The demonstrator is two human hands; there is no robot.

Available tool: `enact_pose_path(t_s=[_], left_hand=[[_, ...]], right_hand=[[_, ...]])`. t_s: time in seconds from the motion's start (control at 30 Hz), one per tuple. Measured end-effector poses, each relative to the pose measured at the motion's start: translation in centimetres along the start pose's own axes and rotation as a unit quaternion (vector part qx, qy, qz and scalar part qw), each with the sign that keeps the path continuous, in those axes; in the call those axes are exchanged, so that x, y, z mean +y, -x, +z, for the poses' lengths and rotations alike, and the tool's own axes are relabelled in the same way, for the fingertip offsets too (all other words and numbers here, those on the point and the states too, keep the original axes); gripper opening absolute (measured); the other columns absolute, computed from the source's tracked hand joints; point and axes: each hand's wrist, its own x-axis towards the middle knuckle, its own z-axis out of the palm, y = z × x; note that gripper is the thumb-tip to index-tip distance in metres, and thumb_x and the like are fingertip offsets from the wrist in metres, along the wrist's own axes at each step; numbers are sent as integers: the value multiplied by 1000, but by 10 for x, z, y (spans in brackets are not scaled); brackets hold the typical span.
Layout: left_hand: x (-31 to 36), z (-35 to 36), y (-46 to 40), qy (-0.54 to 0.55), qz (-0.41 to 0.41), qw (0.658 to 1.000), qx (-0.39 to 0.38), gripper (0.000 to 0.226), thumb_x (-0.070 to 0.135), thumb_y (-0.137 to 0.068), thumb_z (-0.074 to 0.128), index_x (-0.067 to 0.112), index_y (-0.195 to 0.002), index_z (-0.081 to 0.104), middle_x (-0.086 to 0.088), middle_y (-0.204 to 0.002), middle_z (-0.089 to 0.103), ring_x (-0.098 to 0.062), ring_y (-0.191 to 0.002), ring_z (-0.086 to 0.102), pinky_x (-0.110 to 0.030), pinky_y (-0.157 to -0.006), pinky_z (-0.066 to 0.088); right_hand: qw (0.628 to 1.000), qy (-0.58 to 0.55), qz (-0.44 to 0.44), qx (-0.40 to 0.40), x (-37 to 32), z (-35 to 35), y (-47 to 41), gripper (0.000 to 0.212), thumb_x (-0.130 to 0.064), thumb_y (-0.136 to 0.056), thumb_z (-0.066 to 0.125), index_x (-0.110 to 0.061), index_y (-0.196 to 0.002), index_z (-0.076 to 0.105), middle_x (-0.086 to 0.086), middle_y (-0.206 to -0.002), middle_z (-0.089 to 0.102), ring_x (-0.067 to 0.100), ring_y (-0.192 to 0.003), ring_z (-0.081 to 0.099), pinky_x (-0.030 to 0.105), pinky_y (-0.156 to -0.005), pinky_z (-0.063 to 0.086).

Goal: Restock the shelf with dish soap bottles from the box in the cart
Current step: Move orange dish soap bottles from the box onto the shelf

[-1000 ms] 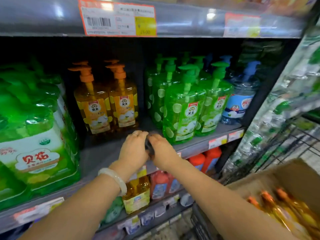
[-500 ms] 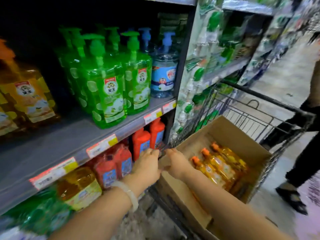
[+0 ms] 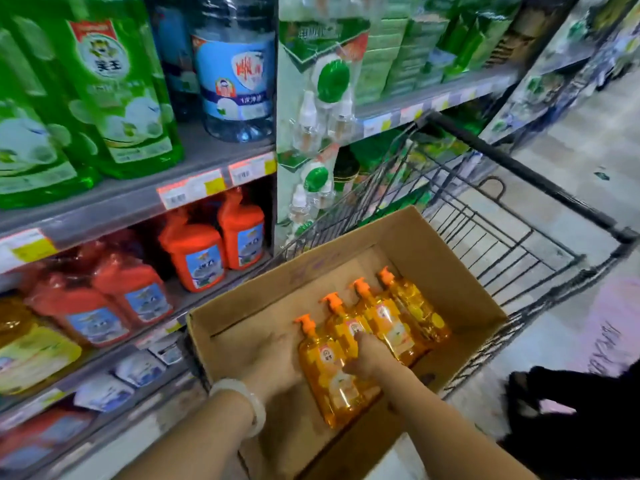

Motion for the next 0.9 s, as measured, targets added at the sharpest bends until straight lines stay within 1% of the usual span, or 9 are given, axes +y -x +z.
enact_pose_path(t_s=[0.1,0.23,0.37,0.53,0.63,0.7,0.77,0.8,0.9], left_hand=[[8,35,-23,42,-58,997,-26,70,27,-87,60,10,-144,23,-12,-151,27,-26,-139,28,-32,-112,23],[7,76,-38,70,-145,985,-66,72,29,-83,65,17,-143,27,-6,-148,34,-24,-135,35,-35,-108,32],[4,105,-48,120,-181,972,-90,57,28,-80,66,25,-131,41,0,-130,52,-17,-114,52,-30,-97,42],[9,127,-68,214,-194,953,-96,55,29,-80,69,24,-129,44,1,-129,53,-15,-117,51,-26,-96,41],[18,131,-78,312,-237,918,-68,69,26,-72,77,26,-132,42,-1,-128,55,-21,-120,51,-39,-102,43],[17,134,-84,351,-260,898,-52,75,23,-69,79,27,-133,39,1,-122,57,-20,-113,54,-37,-95,47],[13,134,-84,371,-265,889,-46,76,18,-68,79,28,-132,40,8,-108,59,-12,-98,57,-27,-78,50],[8,134,-84,378,-270,885,-37,82,17,-66,81,28,-134,38,7,-109,59,-13,-100,57,-27,-78,49],[-4,133,-84,385,-293,875,-23,103,19,-58,87,25,-142,28,-4,-137,48,-25,-127,45,-41,-101,44]], right_hand=[[999,-5,-12,-35,24,8,-35,72,-34,-81,70,-10,-139,34,9,-140,45,26,-128,45,31,-102,40],[995,-10,-39,-92,37,27,-66,68,-35,-82,67,-13,-139,36,8,-137,50,25,-127,48,29,-101,41],[987,-28,-33,-155,38,55,-86,69,-32,-86,63,-12,-142,28,7,-139,45,23,-129,44,32,-106,40],[991,-15,-13,-136,35,73,-105,64,-37,-89,56,-9,-142,31,11,-142,39,26,-131,40,34,-109,36],[993,-12,3,-116,33,79,-111,63,-35,-86,60,-5,-136,37,14,-139,40,30,-129,39,38,-107,37],[993,-26,19,-113,30,85,-113,67,-35,-86,61,-3,-138,31,14,-138,41,29,-129,39,38,-107,39],[980,-122,55,-147,21,93,-112,77,-32,-81,67,-4,-140,25,12,-136,46,28,-127,45,41,-106,41],[973,-157,64,-155,18,97,-111,79,-32,-79,68,-5,-139,23,11,-135,48,28,-126,47,44,-106,41],[977,-150,46,-147,22,95,-112,74,-30,-75,73,-12,-133,32,6,-129,54,25,-121,52,40,-103,44]])
